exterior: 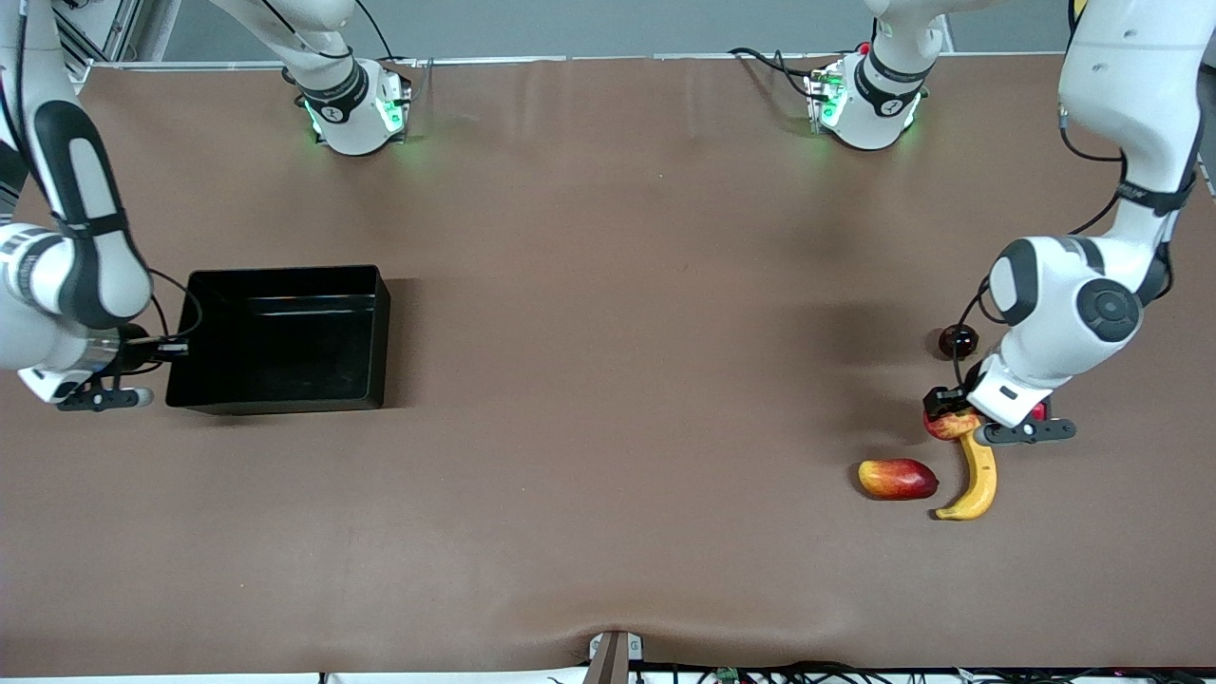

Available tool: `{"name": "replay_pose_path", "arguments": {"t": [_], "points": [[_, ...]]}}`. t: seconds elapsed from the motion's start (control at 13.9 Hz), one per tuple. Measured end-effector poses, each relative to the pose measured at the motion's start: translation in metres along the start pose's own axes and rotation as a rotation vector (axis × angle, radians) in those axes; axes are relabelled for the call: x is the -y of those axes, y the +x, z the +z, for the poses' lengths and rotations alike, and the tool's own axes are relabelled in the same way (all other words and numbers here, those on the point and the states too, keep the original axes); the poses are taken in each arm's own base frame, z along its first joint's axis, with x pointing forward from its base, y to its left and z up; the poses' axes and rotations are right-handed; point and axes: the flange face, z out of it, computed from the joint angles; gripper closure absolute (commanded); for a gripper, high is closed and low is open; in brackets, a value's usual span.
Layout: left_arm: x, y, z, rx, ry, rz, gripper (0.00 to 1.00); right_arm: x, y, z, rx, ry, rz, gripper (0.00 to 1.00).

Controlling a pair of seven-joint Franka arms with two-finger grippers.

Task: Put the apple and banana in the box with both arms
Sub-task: 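Lift the apple with the left gripper while the right gripper slides the box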

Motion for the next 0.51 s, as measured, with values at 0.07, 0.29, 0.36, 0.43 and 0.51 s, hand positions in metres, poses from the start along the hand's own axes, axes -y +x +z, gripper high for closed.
{"name": "replay_pose_path", "arguments": {"t": [0.07, 0.29, 0.36, 0.43, 0.51], "points": [[0.0, 0.004, -0.018, 0.004, 0.006, 0.0, 1.0, 0.006, 0.004, -0.023, 0.007, 0.03, 0.002, 1.0], [0.001, 0.01, -0.071, 0.019, 0.022, 0.0, 1.0, 0.044, 0.018, -0.083, -0.004, 0.086, -0.016, 1.0], [0.001, 0.011, -0.085, 0.022, 0.026, -0.001, 1.0, 0.063, 0.023, -0.091, -0.002, 0.1, -0.007, 1.0], [0.001, 0.012, -0.097, 0.025, 0.03, -0.001, 1.0, 0.088, 0.029, -0.094, 0.002, 0.114, 0.002, 1.0], [0.001, 0.014, -0.11, 0.032, 0.033, -0.002, 1.0, 0.12, 0.035, -0.093, 0.012, 0.119, 0.018, 1.0]]}}
